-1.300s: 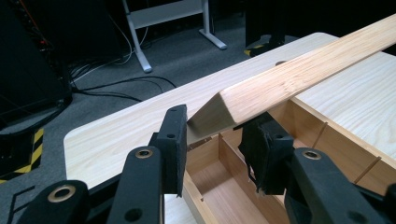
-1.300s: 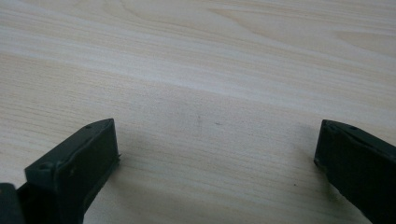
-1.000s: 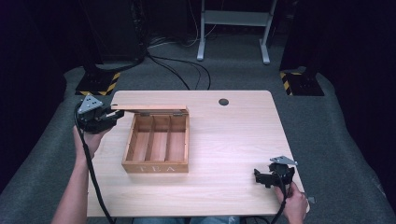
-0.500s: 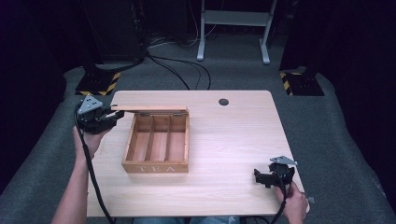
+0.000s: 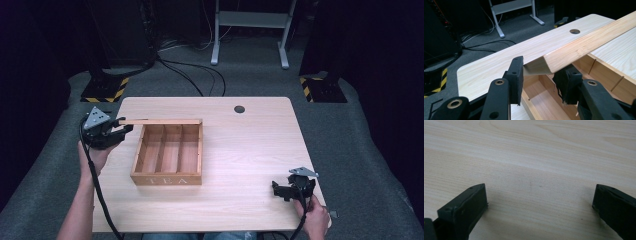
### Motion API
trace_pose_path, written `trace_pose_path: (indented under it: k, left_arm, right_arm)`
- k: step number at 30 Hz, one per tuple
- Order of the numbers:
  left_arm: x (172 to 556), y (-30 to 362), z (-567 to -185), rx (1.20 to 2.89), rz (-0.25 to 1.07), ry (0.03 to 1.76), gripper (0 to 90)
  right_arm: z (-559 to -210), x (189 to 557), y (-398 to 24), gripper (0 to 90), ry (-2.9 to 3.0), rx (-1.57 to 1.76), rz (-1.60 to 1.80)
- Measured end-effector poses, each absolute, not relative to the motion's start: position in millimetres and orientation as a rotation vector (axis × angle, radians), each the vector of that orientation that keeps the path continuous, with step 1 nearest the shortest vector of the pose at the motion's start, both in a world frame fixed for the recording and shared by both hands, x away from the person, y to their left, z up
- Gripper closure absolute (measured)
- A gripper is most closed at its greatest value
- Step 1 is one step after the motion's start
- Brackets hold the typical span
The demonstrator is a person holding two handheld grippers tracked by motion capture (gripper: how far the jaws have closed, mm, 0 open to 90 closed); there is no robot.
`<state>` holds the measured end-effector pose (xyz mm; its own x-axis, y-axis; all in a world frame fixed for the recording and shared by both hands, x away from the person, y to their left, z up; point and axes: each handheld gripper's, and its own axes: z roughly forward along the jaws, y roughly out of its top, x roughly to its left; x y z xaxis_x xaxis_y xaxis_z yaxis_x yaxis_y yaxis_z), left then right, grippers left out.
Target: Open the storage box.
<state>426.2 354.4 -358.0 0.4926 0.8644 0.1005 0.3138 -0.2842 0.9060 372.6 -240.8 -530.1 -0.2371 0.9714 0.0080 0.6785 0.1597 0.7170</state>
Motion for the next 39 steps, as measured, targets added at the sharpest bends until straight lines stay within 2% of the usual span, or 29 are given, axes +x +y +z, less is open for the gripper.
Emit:
trace_pose_path:
  k: [21,39]
  left_arm:
    - [401.9,355.3,-386.2,1.845,0.747,0.992,57.4]
    - [382.7,355.4,-424.9,1.816,0.704,1.026,55.8]
  right_arm:
    - [-530.2,372.6,-240.7,0.0,1.981,1.563,0.845]
    - [-530.2,372.6,-240.7,0.0,1.981,1.562,0.847]
